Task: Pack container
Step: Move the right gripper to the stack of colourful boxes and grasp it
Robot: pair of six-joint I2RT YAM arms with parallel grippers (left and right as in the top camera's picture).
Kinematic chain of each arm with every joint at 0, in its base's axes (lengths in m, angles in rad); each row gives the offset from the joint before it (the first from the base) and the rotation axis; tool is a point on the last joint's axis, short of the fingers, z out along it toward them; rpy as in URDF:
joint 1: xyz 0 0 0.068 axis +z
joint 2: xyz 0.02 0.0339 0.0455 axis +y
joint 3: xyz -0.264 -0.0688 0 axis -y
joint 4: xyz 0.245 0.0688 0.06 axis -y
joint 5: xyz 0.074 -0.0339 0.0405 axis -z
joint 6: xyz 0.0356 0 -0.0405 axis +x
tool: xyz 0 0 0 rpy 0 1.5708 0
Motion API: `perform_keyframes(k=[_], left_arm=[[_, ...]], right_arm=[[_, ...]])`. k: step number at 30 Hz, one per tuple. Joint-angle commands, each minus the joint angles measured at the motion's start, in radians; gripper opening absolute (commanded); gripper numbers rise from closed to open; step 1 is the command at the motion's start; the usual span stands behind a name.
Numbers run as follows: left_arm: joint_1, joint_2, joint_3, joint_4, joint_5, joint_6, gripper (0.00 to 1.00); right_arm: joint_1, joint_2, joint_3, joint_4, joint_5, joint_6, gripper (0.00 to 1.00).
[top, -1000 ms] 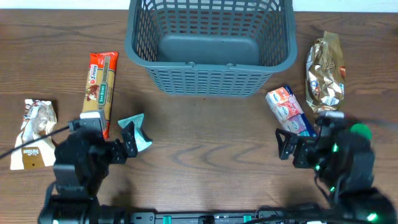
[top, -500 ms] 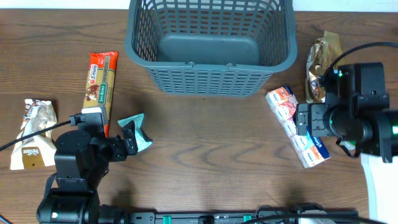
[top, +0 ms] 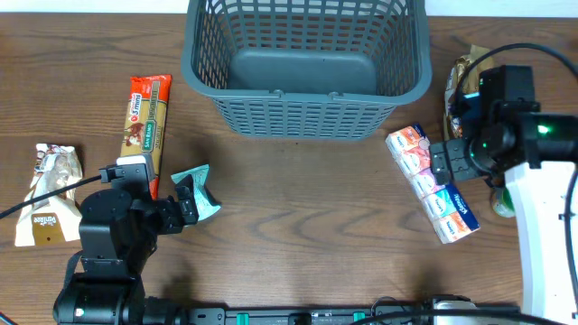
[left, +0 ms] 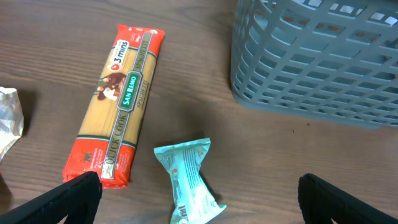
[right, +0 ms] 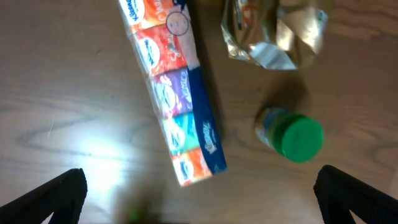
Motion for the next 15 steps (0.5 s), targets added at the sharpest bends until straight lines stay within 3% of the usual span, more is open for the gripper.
perform_keyframes(k=[1,15], left_arm=[[-0.003,-0.001,0.021,-0.002,-0.016,0.017,0.98],[-0.003,0.0,0.021,-0.003,-0.016,0.017,0.98]], right_arm=[[-0.008,0.01,-0.095,0.063,-0.016,-0.023,0.99],[-0.009,0.05,-0.458,0.456,-0.056,-0.042,0.99]])
